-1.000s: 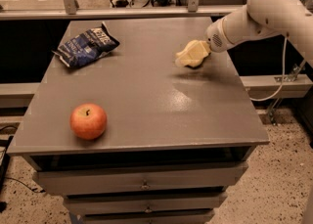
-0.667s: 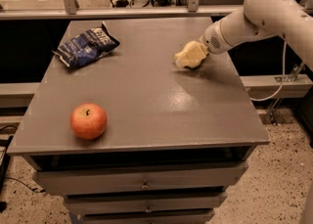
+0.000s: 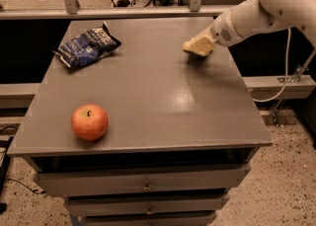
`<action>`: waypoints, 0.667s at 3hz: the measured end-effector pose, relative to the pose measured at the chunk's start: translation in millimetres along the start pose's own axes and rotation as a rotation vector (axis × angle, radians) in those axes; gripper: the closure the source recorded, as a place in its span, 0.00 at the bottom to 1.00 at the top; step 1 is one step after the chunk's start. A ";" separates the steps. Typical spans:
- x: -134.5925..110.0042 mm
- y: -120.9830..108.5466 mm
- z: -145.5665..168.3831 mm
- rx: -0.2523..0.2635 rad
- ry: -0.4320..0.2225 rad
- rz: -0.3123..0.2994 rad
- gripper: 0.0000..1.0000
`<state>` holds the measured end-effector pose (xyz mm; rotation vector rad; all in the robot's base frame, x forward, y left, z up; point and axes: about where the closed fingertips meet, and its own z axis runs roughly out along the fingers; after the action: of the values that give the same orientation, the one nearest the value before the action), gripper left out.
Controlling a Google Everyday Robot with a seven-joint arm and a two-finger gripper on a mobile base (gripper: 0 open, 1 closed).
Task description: Move sponge near apple
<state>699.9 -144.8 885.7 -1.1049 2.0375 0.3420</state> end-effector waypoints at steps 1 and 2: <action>-21.8 33.9 -24.1 -0.108 -0.050 -0.113 1.00; -28.6 99.0 -40.4 -0.286 -0.087 -0.246 1.00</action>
Offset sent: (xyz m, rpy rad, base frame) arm -0.1834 0.0970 0.0365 0.0616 0.0086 0.7382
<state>609.3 -92.2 921.4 -1.4719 1.7884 0.5570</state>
